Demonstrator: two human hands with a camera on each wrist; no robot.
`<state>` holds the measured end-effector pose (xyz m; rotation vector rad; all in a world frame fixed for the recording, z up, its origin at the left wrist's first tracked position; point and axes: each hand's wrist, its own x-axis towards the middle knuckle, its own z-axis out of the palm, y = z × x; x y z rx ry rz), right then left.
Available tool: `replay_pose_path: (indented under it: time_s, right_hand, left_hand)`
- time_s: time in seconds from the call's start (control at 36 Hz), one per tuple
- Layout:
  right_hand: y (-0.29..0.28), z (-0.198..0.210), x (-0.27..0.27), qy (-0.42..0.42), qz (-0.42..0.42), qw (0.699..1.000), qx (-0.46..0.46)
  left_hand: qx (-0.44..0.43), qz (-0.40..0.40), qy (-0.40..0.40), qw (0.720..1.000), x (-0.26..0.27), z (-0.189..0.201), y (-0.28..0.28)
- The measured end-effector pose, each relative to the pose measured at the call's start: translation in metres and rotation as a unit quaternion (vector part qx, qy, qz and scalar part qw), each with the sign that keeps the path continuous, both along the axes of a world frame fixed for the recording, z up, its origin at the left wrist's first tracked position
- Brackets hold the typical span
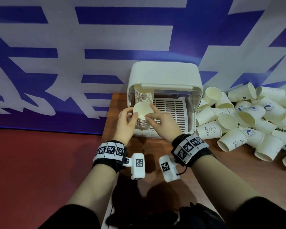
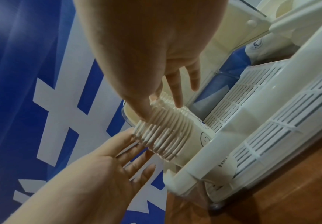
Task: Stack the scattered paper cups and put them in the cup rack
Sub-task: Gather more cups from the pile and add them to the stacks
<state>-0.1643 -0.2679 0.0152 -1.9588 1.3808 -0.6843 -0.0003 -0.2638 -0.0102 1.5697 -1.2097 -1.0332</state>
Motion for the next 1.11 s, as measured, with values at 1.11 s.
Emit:
replay_pose_path:
  time_s: [1.11]
  right_hand:
    - [0.091, 0.013, -0.133, -0.164, -0.202, 0.962, 0.079]
  left_hand:
    - [-0.108, -0.083, -0.215, 0.967, -0.119, 0.053, 0.055]
